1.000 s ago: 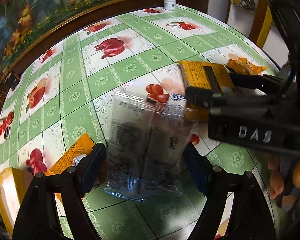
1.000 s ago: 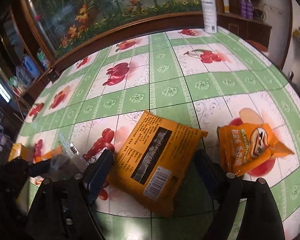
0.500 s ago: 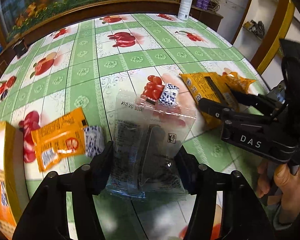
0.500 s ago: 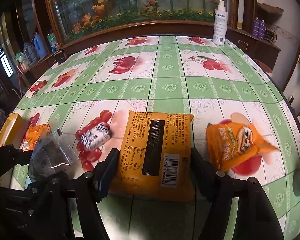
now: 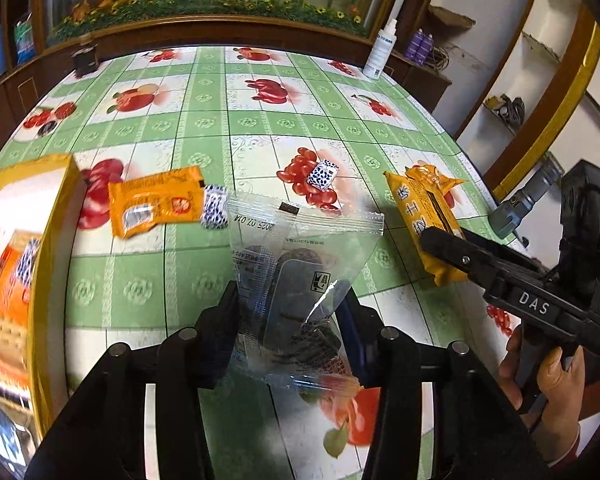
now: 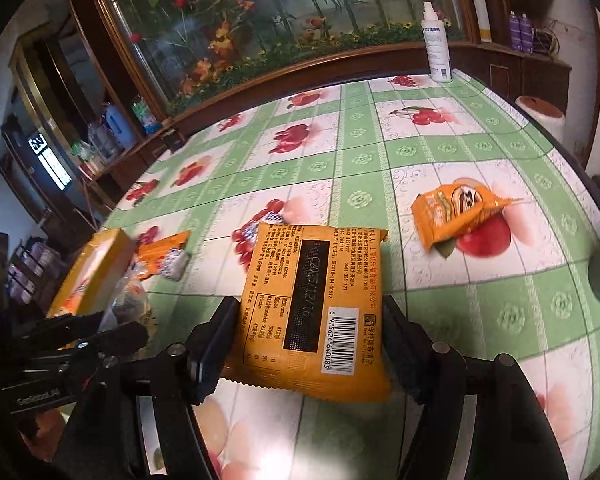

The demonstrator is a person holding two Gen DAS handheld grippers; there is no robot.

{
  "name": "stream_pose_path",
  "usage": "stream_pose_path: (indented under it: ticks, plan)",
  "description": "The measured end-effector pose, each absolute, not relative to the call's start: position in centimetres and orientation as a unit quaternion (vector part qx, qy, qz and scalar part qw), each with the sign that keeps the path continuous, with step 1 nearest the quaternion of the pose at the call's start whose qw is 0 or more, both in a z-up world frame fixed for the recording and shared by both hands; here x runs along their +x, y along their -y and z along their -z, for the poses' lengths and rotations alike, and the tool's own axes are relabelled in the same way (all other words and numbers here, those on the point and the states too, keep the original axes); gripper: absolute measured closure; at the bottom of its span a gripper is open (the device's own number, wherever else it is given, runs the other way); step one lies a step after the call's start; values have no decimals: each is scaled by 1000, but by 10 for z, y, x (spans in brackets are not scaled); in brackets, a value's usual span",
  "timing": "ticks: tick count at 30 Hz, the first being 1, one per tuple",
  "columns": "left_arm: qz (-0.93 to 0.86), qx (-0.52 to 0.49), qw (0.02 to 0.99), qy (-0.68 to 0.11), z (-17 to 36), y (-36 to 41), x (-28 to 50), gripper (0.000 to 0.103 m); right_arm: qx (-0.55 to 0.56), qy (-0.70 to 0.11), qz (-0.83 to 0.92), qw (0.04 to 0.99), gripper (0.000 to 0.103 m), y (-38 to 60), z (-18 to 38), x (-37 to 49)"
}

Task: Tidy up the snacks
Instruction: 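Grasp the clear bag with the left tool while the right tool grasps the orange barcode pack, then carry the clear bag and orange barcode pack with both tools over the tray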

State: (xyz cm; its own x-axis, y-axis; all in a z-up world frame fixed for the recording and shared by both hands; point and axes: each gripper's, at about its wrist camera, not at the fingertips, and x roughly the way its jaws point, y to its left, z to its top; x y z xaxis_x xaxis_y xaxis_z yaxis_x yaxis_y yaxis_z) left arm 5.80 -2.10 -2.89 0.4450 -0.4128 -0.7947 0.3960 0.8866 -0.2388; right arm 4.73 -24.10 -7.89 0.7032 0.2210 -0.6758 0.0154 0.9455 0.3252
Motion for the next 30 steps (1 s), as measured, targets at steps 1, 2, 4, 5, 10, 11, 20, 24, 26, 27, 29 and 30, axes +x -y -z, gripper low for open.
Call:
stream_pose_path:
  ticks: [1, 2, 4, 5, 10, 11, 20, 24, 26, 27, 29, 30]
  plan:
    - [237, -16, 851, -469, 28, 17, 55, 60, 154, -380, -58, 910, 32, 239, 78, 44]
    - [234, -20, 852, -468, 28, 14, 51, 60, 154, -378, -63, 911, 32, 237, 76, 39]
    - [229, -24, 855, -465, 25, 9, 43, 60, 164, -375, -78, 909, 32, 234, 73, 32]
    - [227, -27, 857, -463, 24, 6, 38, 60, 166, -374, -84, 909, 32, 231, 72, 30]
    - [216, -39, 863, -455, 17, -8, 20, 60, 161, -368, -108, 909, 32, 213, 67, 19]
    - [212, -39, 865, -452, 16, -11, 17, 60, 158, -367, -112, 910, 32, 209, 66, 17]
    - [154, -26, 891, -426, 1, -39, -6, 60, 140, -362, -157, 908, 32, 171, 57, 5]
    - [142, -33, 897, -418, -3, -53, -11, 60, 133, -360, -168, 908, 32, 159, 55, 1]
    - [131, -33, 901, -412, -6, -59, -14, 60, 130, -360, -172, 908, 32, 154, 54, 0]
    - [125, -31, 903, -409, -7, -62, -15, 60, 129, -361, -174, 907, 32, 151, 53, 0]
    - [112, -30, 908, -402, -11, -69, -16, 60, 127, -361, -178, 907, 32, 146, 52, -1]
    - [107, -30, 910, -399, -12, -71, -17, 60, 125, -361, -180, 907, 32, 144, 52, -2]
